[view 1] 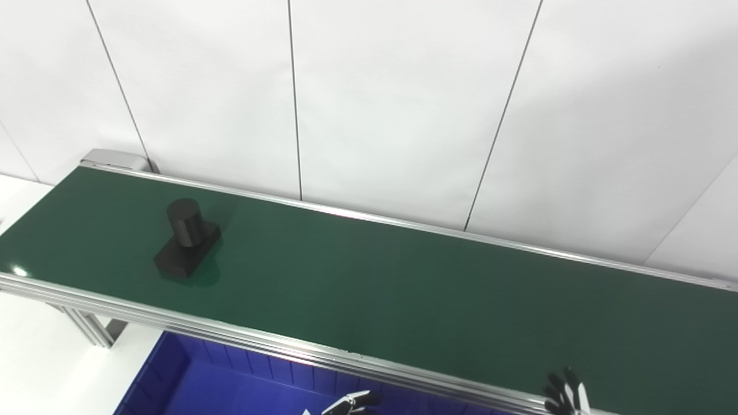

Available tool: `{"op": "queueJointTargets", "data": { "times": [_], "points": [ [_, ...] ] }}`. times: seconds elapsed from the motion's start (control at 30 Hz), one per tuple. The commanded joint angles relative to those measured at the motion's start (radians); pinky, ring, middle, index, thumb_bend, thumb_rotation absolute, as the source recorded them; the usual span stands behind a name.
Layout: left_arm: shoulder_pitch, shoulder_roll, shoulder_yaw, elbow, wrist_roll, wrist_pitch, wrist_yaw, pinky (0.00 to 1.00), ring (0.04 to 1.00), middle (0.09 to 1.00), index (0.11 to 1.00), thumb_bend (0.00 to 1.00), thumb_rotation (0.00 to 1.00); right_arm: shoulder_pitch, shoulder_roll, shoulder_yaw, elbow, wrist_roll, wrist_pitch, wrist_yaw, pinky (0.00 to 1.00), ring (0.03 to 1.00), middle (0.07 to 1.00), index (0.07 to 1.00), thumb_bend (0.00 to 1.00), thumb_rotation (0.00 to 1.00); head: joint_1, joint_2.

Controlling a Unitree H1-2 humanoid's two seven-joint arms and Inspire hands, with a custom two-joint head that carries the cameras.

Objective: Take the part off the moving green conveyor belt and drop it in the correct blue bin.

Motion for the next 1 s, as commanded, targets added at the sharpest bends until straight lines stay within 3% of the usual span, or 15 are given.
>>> {"op": "queueJointTargets", "data": {
  "times": [0.0, 0.2, 0.27, 0.33, 0.47, 0.67, 0.97],
  "points": [
    [-0.009, -0.004, -0.009, -0.02, 0.009, -0.043, 0.027, 0.64, 0.768, 0.822, 0.788, 0.86, 0.15, -0.017, 0.012, 0.002, -0.05, 0.008, -0.049, 0.0, 0.83, 0.87, 0.911, 0.998, 0.77, 0.44, 0.002, 0.003],
    [-0.01, 0.004, -0.019, -0.023, 0.01, -0.043, 0.04, 0.64, 0.774, 0.826, 0.78, 0.86, 0.14, -0.057, 0.049, -0.025, -0.098, 0.003, -0.037, 0.078, 0.82, 0.851, 0.917, 0.995, 0.78, 0.47, -0.007, 0.011],
    [-0.01, 0.007, -0.022, -0.027, 0.009, -0.043, 0.038, 0.63, 0.766, 0.826, 0.78, 0.86, 0.13, -0.07, 0.067, -0.041, -0.116, -0.004, -0.014, 0.116, 0.92, 0.899, 0.92, 0.989, 0.77, 0.49, -0.013, 0.014],
    [-0.012, 0.011, -0.025, -0.028, 0.009, -0.043, 0.04, 0.62, 0.763, 0.829, 0.785, 0.85, 0.13, -0.091, 0.079, -0.05, -0.132, 0.009, 0.006, 0.165, 0.92, 0.9, 0.912, 0.982, 0.77, 0.52, -0.02, 0.018],
    [-0.015, 0.013, -0.027, -0.027, -0.002, -0.043, 0.035, 0.6, 0.741, 0.822, 0.79, 0.85, 0.12, -0.136, 0.105, -0.076, -0.155, -0.004, 0.057, 0.245, 0.78, 0.874, 0.914, 0.977, 0.8, 0.56, -0.033, 0.026],
    [-0.015, 0.017, -0.033, -0.032, 0.003, -0.043, 0.033, 0.62, 0.759, 0.821, 0.794, 0.86, 0.12, -0.193, 0.146, -0.108, -0.195, -0.044, 0.157, 0.348, 0.85, 0.881, 0.886, 0.959, 0.82, 0.61, -0.043, 0.03],
    [-0.01, 0.014, -0.03, -0.04, -0.002, -0.043, 0.013, 0.63, 0.766, 0.827, 0.788, 0.87, 0.13, -0.284, 0.173, -0.129, -0.214, -0.024, 0.243, 0.45, 0.76, 0.826, 0.841, 0.932, 0.84, 0.58, -0.057, 0.041]
  ]
}}
